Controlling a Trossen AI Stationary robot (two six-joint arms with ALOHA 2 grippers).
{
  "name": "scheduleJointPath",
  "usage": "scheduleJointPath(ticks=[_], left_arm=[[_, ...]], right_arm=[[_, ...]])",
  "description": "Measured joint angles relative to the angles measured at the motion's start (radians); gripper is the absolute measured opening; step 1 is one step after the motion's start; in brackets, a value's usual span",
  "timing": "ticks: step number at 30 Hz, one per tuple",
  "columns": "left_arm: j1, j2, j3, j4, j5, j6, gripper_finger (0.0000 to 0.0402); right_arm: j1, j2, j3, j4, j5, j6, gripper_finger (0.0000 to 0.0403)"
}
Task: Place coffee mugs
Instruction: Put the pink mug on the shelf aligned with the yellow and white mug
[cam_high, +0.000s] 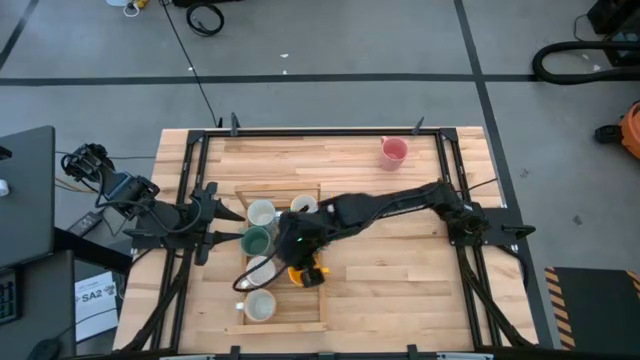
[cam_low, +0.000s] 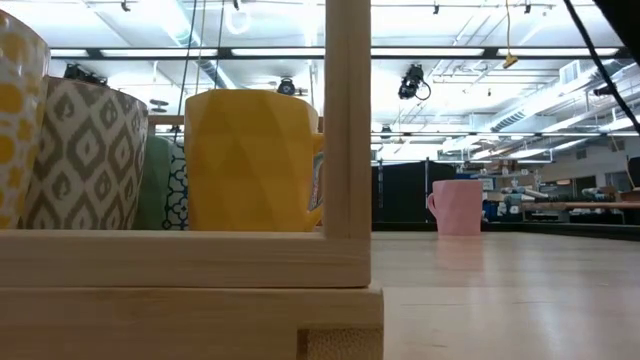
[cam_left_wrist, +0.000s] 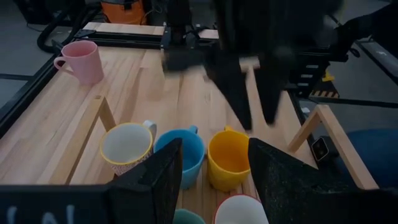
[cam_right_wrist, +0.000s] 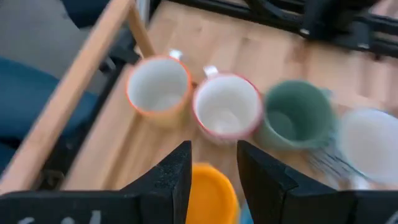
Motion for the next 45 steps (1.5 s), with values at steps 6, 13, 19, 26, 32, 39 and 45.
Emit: scheduleJointPath(ticks=[6, 13, 19, 26, 32, 39, 45], left_arm=[[0.0, 0.0, 0.0, -0.001, 0.0, 0.0, 0.0188], [0.0, 0.0, 0.0, -0.001, 0.0, -0.003, 0.0188], [0.0, 0.0, 0.0, -0.001, 0.0, -0.006, 0.0188], [0.0, 0.0, 0.0, -0.001, -0.001, -0.004, 0.0188], [0.0, 0.0, 0.0, -0.001, -0.001, -0.003, 0.0188], [0.0, 0.0, 0.0, -0.001, -0.001, -0.003, 0.0188], [0.0, 0.0, 0.0, -0.001, -0.001, 0.001, 0.0188]], right_arm=[[0.0, -0.11, -0.037, -0.189, 0.109, -0.056, 0.0133], [-0.035, -0.269, -0.233, -0.331, 0.14, -0.065, 0.0133], [-0.135, -0.515, -0.577, -0.282, 0.264, -0.049, 0.0133], [-0.345, -0.831, -0.973, -0.103, 0.278, -0.03, 0.0133], [-0.535, -0.989, -1.195, -0.016, 0.279, -0.033, 0.0133], [-0.662, -1.005, -1.322, 0.039, 0.372, -0.097, 0.0133], [-0.75, -0.946, -1.352, 0.126, 0.373, -0.145, 0.0133]])
